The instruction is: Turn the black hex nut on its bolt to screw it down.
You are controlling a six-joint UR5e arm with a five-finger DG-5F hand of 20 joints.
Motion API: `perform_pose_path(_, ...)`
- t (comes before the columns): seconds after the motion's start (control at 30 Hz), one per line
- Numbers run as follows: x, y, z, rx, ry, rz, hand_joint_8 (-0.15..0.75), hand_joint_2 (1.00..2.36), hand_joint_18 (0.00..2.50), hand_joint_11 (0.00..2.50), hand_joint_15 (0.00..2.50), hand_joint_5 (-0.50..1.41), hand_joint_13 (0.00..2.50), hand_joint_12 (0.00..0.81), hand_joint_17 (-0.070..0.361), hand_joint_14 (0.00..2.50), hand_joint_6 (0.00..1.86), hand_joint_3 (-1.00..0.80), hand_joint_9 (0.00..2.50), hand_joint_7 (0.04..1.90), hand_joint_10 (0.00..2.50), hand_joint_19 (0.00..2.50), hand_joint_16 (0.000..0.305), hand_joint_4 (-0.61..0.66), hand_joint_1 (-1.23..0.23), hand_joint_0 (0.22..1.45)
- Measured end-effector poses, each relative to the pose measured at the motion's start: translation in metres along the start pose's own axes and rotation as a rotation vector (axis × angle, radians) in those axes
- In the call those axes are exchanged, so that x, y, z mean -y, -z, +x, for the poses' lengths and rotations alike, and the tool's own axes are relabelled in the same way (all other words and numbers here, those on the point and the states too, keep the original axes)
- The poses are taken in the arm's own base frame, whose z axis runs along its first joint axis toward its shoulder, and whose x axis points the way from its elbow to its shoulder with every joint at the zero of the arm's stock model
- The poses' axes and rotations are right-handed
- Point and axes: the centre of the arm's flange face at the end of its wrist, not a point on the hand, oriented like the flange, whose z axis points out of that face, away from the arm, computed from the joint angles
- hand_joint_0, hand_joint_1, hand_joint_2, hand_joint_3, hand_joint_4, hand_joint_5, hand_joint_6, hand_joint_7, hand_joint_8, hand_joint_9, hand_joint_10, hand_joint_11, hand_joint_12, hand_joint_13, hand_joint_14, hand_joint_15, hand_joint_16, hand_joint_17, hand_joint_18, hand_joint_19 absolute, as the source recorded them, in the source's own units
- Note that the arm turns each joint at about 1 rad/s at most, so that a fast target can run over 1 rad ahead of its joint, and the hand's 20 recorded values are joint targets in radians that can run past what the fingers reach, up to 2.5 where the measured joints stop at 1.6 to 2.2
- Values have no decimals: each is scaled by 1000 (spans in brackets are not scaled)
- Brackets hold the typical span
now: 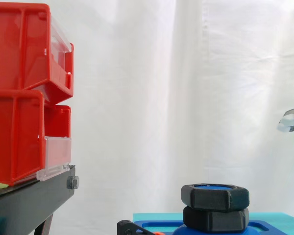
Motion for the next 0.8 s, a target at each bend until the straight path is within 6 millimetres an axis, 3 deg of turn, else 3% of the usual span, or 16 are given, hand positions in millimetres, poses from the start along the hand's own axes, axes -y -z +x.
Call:
perform_pose_path(0.4,0,0,0,0,0,0,170,1000,74,0,0,-300,0,366,157,0,501,-500,0,611,0,294,70,-17,-333,443)
perform_pose_path(0.8,0,0,0,0,0,1,172,1000,94,0,0,-300,0,369,156,0,501,-500,1,621,0,284,70,15,-338,440)
